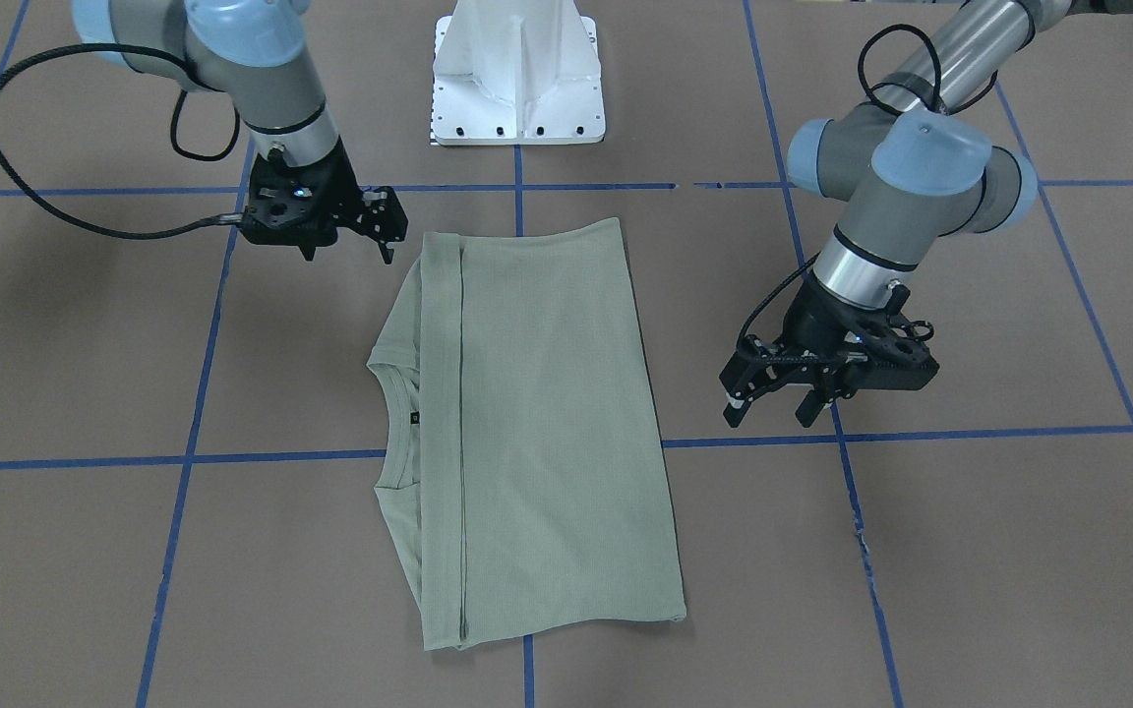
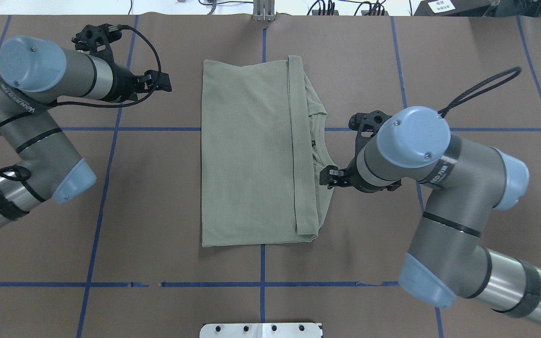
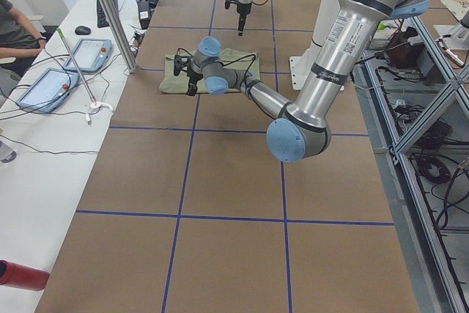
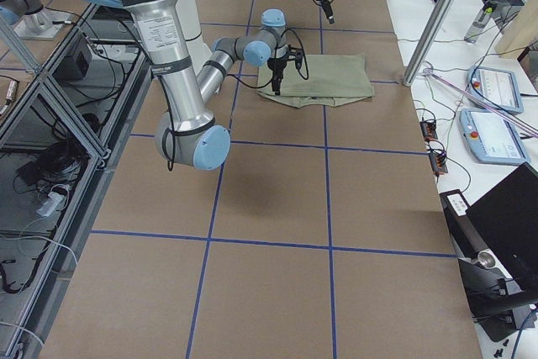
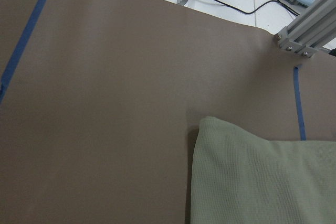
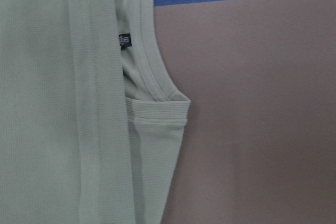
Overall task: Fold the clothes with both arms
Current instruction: 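Release the shirt with the left gripper while the right gripper presses the folded shirt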
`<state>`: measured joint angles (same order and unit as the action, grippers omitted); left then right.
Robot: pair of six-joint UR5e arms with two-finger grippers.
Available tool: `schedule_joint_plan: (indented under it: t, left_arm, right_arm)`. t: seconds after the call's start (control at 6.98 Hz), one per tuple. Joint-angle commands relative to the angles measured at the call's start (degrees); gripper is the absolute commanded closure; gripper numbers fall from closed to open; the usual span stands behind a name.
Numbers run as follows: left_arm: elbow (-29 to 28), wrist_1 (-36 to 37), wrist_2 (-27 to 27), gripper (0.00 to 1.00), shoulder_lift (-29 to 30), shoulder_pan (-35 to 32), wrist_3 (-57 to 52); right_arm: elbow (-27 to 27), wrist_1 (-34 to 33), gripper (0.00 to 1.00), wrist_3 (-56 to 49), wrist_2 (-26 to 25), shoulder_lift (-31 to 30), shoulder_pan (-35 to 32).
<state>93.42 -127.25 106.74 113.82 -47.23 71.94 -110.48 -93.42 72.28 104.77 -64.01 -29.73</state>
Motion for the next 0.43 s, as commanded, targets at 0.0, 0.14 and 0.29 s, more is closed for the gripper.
schedule_joint_plan:
  t: [0.0,0.14,0.29]
  left_arm:
    - [5.9,0.2,0.4,0.0,-5.2,0.2,-2.4]
    - [5.8,0.3,0.5,0.0,-5.3,0.3,-2.4]
    - [5.8,0.3,0.5,0.0,-5.4,0.3,-2.4]
  right_arm:
    - [7.8,-0.7,0.0,-2.6,-1.9,6.7,3.1]
    - [9.3,-2.2,0.0,-6.3,-2.0,7.7,4.6]
    - [10.2,-5.2,0.0,-8.4,-1.8,9.7,5.1]
